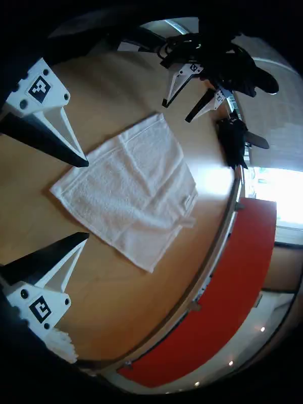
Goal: Fold towel
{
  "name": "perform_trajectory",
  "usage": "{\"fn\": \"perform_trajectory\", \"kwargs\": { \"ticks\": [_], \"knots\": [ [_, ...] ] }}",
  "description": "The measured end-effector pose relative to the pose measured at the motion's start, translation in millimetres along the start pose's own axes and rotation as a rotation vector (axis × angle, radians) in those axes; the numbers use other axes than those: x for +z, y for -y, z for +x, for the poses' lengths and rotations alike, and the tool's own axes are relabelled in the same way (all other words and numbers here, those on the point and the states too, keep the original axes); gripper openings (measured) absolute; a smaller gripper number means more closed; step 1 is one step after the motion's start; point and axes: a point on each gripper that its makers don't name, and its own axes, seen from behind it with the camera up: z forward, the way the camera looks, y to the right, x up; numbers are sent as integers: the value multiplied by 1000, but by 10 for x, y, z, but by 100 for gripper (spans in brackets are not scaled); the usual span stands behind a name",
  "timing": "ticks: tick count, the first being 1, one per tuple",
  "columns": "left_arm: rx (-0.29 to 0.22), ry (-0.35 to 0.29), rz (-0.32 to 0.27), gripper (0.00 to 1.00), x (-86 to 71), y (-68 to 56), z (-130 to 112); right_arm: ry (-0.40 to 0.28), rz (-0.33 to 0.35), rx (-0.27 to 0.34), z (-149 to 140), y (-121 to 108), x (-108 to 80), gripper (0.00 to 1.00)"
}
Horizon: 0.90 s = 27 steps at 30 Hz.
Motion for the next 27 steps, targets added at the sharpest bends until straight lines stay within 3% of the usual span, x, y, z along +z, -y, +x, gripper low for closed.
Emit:
{"fn": "perform_trajectory", "kwargs": {
  "ticks": [5, 15, 27],
  "knots": [
    [1, 35, -12, 99, 86, -25, -101, 26, 13, 4, -103, 25, 49, 100],
    [-45, 98, -35, 99, 208, -49, -237, 83, 36, 18, -341, 55, 119, 100],
    [-38, 145, -46, 97, 291, -69, -320, 116, 61, 50, -476, 55, 174, 87]
  ]
}}
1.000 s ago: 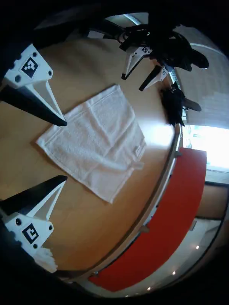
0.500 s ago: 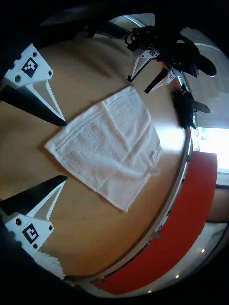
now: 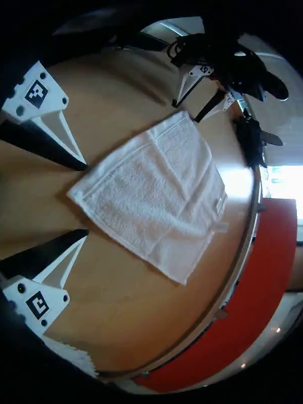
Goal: Fold towel
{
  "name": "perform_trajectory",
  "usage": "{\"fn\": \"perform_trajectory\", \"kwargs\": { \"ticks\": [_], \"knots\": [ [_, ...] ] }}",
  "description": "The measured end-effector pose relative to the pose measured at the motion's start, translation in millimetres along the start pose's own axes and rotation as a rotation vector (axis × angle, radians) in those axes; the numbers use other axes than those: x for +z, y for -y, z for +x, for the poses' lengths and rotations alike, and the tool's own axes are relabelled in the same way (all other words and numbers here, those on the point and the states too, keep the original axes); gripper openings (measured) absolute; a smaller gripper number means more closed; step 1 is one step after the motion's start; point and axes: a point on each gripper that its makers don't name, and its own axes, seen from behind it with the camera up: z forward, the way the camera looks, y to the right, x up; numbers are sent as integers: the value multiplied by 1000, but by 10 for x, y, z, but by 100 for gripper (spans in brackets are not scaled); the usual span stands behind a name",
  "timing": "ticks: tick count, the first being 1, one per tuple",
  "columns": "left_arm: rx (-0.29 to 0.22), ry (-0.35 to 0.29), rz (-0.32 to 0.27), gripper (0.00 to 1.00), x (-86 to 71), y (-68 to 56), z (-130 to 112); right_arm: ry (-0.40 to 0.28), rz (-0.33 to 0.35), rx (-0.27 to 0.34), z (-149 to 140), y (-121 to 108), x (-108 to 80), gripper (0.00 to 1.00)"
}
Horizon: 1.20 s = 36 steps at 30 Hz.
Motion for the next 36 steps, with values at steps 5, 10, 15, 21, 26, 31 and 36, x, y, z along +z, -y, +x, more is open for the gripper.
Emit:
{"fn": "perform_trajectory", "kwargs": {
  "ticks": [5, 10, 15, 21, 26, 31, 36],
  "knots": [
    [11, 13, 5, 90, 1, 13, -11, 0, 14, 6, -7, 19, 11, 78],
    [44, 27, 26, 80, 5, 42, -32, -3, 24, 5, -14, 33, 18, 72],
    [47, 34, 40, 78, 6, 53, -31, 0, 32, -7, -11, 42, 24, 67],
    [41, 36, 46, 63, 1, 41, -32, -1, 42, -17, -4, 79, 35, 54],
    [29, 37, 51, 51, 6, 28, -26, -2, 48, -22, 3, 114, 38, 43],
    [21, 39, 55, 35, -2, 37, -29, -3, 49, -22, 11, 140, 37, 30],
    [-4, 41, 69, 17, -12, 68, -28, -2, 45, -10, 17, 149, 30, 26]
  ]
}}
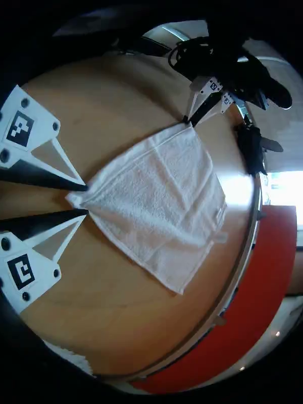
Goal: Fold towel
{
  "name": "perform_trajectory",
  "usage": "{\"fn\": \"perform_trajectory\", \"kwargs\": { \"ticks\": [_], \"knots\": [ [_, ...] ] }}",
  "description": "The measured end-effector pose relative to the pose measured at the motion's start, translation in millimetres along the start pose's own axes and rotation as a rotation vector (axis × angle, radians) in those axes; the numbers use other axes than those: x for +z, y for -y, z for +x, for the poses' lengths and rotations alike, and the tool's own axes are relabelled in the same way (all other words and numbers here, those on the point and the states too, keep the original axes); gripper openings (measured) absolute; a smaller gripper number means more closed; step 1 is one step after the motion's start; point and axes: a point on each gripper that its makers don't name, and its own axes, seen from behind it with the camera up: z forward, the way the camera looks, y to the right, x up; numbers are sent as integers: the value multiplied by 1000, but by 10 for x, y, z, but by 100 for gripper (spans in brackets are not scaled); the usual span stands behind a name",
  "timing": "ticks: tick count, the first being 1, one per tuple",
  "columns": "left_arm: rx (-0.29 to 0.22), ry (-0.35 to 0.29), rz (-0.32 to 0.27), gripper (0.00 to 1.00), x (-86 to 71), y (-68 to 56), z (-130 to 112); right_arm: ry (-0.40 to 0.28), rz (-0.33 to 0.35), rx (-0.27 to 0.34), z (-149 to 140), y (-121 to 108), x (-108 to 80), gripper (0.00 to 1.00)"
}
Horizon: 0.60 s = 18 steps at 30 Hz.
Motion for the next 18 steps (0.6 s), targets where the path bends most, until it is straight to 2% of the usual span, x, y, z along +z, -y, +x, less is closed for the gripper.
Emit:
{"fn": "perform_trajectory", "kwargs": {
  "ticks": [8, 18],
  "knots": [
    [-40, 4, 0, 14, -9, -17, 9, 3, -1, 17, 17, 6, -4, 22],
    [-72, -5, -14, 13, -65, -93, 18, 13, 3, 2, 26, -11, -37, 20]
  ]
}}
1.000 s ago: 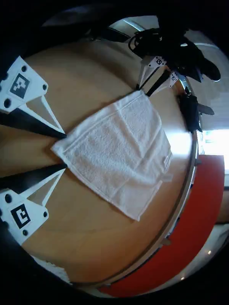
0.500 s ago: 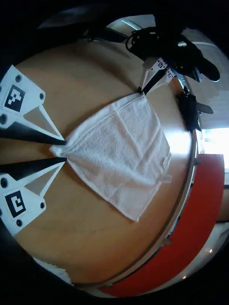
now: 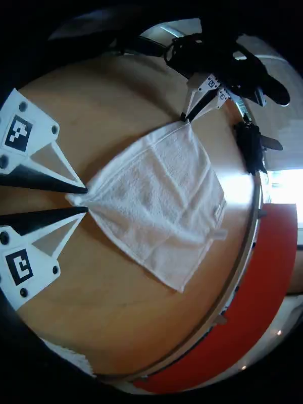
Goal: Fold towel
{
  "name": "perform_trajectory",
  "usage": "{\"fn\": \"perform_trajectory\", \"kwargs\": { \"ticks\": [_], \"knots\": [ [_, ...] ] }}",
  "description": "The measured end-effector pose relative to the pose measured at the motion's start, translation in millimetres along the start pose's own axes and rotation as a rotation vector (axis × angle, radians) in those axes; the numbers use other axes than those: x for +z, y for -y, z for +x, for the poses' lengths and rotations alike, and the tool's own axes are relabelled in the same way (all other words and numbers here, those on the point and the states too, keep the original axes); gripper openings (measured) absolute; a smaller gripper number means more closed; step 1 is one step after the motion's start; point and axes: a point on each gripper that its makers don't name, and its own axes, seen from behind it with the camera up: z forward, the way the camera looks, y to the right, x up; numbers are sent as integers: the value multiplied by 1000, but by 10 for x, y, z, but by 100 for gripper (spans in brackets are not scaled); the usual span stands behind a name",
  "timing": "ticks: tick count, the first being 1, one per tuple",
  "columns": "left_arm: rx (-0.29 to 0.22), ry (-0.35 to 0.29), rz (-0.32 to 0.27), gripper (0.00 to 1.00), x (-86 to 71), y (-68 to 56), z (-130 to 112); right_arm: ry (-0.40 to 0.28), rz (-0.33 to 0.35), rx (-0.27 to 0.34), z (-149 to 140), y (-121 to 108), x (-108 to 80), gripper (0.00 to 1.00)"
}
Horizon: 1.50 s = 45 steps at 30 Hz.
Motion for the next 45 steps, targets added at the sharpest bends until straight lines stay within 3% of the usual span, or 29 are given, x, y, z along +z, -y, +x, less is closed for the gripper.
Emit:
{"fn": "perform_trajectory", "kwargs": {
  "ticks": [7, 10, 26, 45],
  "knots": [
    [-16, 0, 1, 13, -13, -11, -6, 12, 10, -24, 2, 20, -7, 18],
    [-22, -5, -1, 13, -22, -11, 19, 7, -2, -33, 28, 6, -17, 12],
    [-54, -11, 1, 13, -95, -17, 63, 5, 5, -57, 75, 32, -80, 11],
    [-114, -46, -9, 13, -631, -94, 405, -114, -1, -24, 610, 9, -658, 10]
  ]
}}
